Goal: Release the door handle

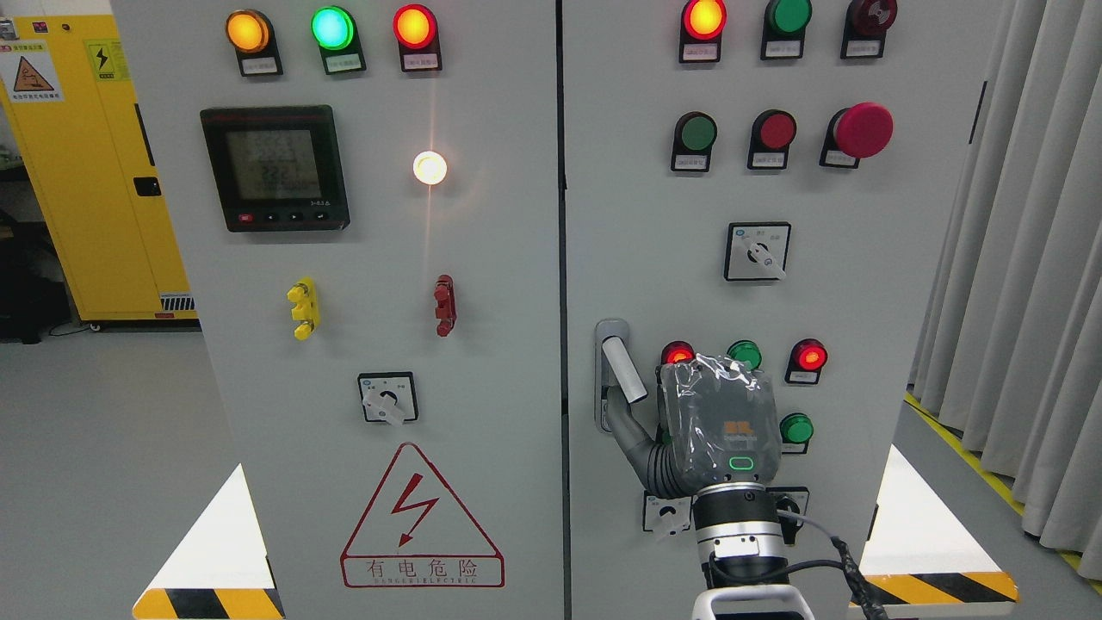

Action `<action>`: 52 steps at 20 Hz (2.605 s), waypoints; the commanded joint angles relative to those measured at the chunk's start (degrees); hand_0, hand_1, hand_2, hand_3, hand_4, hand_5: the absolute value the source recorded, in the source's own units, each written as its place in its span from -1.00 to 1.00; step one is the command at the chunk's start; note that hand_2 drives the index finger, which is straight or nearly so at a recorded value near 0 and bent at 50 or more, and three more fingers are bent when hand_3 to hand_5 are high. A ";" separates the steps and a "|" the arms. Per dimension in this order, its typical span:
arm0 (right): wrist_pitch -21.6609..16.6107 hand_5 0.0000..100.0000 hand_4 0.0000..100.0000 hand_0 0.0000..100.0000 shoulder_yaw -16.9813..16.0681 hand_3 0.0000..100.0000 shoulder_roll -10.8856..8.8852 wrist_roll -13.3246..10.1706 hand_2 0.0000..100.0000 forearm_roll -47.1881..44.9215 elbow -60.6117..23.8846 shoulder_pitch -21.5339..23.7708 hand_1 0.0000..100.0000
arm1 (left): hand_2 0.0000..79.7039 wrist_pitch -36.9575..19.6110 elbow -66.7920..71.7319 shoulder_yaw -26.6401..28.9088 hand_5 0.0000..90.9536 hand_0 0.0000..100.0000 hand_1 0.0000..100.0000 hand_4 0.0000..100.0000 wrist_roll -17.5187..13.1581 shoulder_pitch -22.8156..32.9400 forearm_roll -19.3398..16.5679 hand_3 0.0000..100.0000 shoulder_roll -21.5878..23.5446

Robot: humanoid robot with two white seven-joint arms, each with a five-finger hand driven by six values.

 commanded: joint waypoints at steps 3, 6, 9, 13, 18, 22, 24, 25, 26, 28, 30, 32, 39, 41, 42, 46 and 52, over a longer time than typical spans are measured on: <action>-0.14 1.00 1.00 0.22 0.00 1.00 -0.13 0.09 0.95 0.00 -0.67 0.13 -0.36 | -1.00 0.00 -0.88 0.00 -1.00 -0.76 0.11 -1.00 0.00 0.00 0.00 -1.00 -0.05; -0.14 1.00 1.00 0.24 0.00 1.00 -0.13 0.09 0.96 0.00 -0.85 0.13 -0.35 | -1.00 0.00 -0.88 0.00 -1.00 -0.76 0.11 -1.00 0.00 0.00 0.00 -1.00 0.04; -0.14 1.00 1.00 0.25 0.00 1.00 -0.13 0.09 0.95 -0.09 -0.85 0.30 -0.35 | -1.00 0.00 -0.88 0.00 -1.00 -0.76 0.11 -1.00 0.00 0.00 0.00 -1.00 -0.05; -0.14 1.00 1.00 0.26 -0.09 1.00 -0.13 0.18 0.95 -0.18 -1.29 0.39 -0.35 | -1.00 0.00 -0.88 0.00 -1.00 -0.76 0.11 -1.00 0.00 0.00 0.00 -1.00 0.04; -0.14 1.00 1.00 0.26 -0.36 1.00 -0.22 0.09 0.95 -0.18 -1.37 0.48 -0.35 | -1.00 0.00 -0.88 0.00 -1.00 -0.76 0.11 -1.00 0.00 0.00 0.00 -1.00 0.04; -0.14 1.00 1.00 0.27 -0.44 1.00 -0.22 0.09 0.95 -0.18 -1.64 0.57 -0.36 | -1.00 0.00 -0.88 0.00 -1.00 -0.76 0.11 -1.00 0.00 0.00 0.00 -1.00 0.04; -0.14 1.00 1.00 0.26 -0.44 1.00 -0.22 0.09 0.95 -0.18 -1.73 0.57 -0.37 | -1.00 0.00 -0.88 0.00 -1.00 -0.76 0.11 -1.00 0.00 0.00 0.00 -1.00 -0.05; -0.14 1.00 1.00 0.26 -0.44 1.00 -0.22 0.09 0.95 -0.18 -1.73 0.57 -0.37 | -1.00 0.00 -0.88 0.00 -1.00 -0.76 0.11 -1.00 0.00 0.00 0.00 -1.00 -0.05; -0.14 1.00 1.00 0.25 -0.44 1.00 -0.22 0.09 0.95 -0.18 -1.99 0.57 -0.37 | -1.00 0.00 -0.88 0.00 -1.00 -0.76 0.11 -1.00 0.00 0.00 0.00 -1.00 -0.05; -0.14 1.00 1.00 0.23 -0.44 1.00 -0.22 0.09 0.95 -0.18 -2.17 0.57 -0.37 | -1.00 0.00 -0.88 0.00 -1.00 -0.76 0.11 -1.00 0.00 0.00 0.00 -1.00 -0.05; -0.14 1.00 1.00 0.23 -0.53 1.00 -0.30 0.09 0.95 -0.18 -2.25 0.74 -0.37 | -1.00 0.00 -0.88 0.00 -1.00 -0.76 0.11 -1.00 0.00 0.00 0.00 -1.00 -0.05; -0.14 1.00 1.00 0.20 -0.53 1.00 -0.30 0.09 0.95 -0.27 -2.25 0.74 -0.38 | -1.00 0.00 -0.88 0.00 -1.00 -0.76 0.11 -1.00 0.00 0.00 0.00 -1.00 0.04; -0.14 1.00 1.00 0.18 -1.23 1.00 -0.39 0.09 0.95 -0.35 -2.25 0.74 -0.38 | -1.00 0.00 -0.88 0.00 -1.00 -0.76 0.11 -1.00 0.00 0.00 0.00 -1.00 -0.05; -0.14 1.00 1.00 0.18 -1.32 1.00 -0.39 0.18 0.95 -0.35 -2.25 0.74 -0.38 | -1.00 0.00 -0.88 0.00 -1.00 -0.76 0.11 -1.00 0.00 0.00 0.00 -1.00 0.04; -0.14 1.00 1.00 0.18 -1.32 1.00 -0.31 0.18 0.95 -0.35 -2.25 0.74 -0.38 | -1.00 0.00 -0.88 0.00 -1.00 -0.76 0.11 -1.00 0.00 0.00 0.00 -1.00 -0.05; -0.14 1.00 1.00 0.17 -1.32 1.00 -0.39 0.09 0.95 -0.35 -2.25 0.65 -0.38 | -1.00 0.00 -0.88 0.00 -1.00 -0.76 0.11 -1.00 0.00 0.00 0.00 -1.00 -0.05; -0.23 1.00 1.00 0.16 -1.94 1.00 -0.39 0.18 0.95 -0.44 -2.43 0.57 -0.38 | -1.00 0.00 -0.88 0.00 -1.00 -0.76 0.11 -1.00 0.00 0.00 0.00 -1.00 0.04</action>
